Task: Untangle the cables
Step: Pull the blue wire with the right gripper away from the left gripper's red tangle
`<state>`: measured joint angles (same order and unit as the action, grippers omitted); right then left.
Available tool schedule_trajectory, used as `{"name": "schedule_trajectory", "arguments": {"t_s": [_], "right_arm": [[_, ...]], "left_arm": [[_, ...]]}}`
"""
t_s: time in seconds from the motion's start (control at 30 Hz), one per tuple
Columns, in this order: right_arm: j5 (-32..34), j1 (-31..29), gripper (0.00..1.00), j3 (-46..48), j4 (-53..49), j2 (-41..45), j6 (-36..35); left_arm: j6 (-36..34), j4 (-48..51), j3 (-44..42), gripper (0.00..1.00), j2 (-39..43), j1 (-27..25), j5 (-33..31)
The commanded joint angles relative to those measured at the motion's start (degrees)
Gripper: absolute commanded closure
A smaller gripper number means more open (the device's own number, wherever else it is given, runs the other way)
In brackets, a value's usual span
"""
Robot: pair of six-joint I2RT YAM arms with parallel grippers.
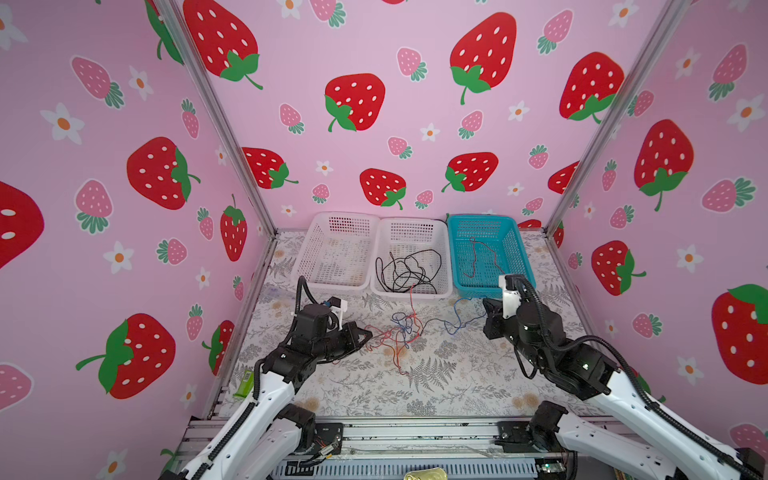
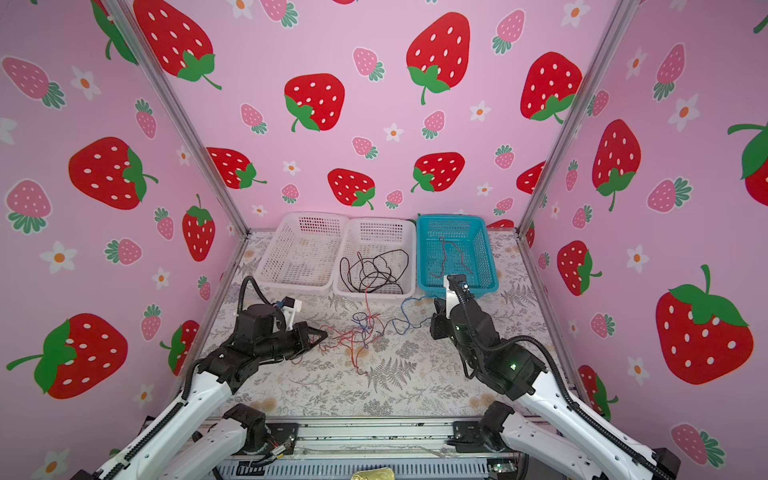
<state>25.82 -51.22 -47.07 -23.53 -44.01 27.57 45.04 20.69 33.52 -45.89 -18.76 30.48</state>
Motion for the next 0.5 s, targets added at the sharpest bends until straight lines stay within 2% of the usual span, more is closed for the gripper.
{"name": "schedule_trajectory", "arguments": {"t_s": [0.0, 0.17, 0.47], "right_arm": [[6.8, 1.6, 1.0, -1.0, -2.6, 2.0, 3.1], [9.3, 5.2, 1.0, -5.5, -5.7, 4.9, 1.4], [11.4, 6.8, 1.0, -15.1, -13.2, 6.1, -2.2]], "left_arm": [[-6.0, 9.3, 6.5, 1.0, -0.5, 0.0, 0.3], [-12.3, 22.8, 12.9, 1.0, -2.3, 0.1, -7.1], [-20.0, 32.9, 21.9, 1.0, -7.5, 0.1, -16.1]]}}
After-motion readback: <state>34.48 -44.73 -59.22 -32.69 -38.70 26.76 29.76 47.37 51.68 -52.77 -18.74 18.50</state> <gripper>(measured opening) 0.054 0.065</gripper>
